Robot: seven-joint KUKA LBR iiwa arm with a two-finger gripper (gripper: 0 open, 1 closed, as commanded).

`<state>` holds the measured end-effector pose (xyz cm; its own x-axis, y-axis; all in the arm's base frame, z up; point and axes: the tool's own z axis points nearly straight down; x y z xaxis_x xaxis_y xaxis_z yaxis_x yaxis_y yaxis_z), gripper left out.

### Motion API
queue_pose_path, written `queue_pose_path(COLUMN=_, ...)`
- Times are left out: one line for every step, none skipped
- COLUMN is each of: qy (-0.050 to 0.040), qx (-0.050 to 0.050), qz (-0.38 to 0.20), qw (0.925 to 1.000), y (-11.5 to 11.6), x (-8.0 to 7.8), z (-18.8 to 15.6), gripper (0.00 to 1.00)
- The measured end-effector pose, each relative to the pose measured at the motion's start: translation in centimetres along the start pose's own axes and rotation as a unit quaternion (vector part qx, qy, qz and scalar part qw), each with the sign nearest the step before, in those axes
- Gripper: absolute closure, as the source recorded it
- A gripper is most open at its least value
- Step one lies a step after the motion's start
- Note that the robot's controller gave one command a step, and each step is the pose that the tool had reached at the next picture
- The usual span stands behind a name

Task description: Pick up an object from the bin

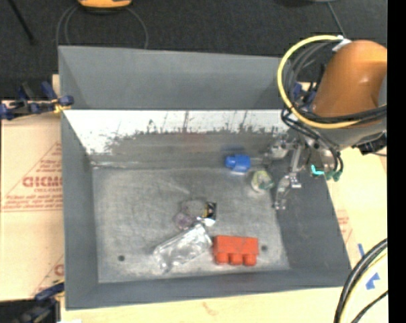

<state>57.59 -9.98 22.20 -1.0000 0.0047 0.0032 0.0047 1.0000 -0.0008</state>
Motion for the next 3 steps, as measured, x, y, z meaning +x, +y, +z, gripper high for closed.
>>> queue_pose_path(qy=-0.0007, qx=-0.001, qz=-0.104, qw=0.9945, y=2.3, x=-4.2, z=9.7, gripper=0.00)
queue_pose_path(qy=-0.0031, qx=-0.002, qz=-0.134, qw=0.9910, y=12.0, x=3.1, z=5.0, gripper=0.00)
queue_pose_path(qy=-0.0069, qx=-0.001, qz=-0.079, qw=0.9969, y=14.5, x=9.0, z=13.6, gripper=0.00)
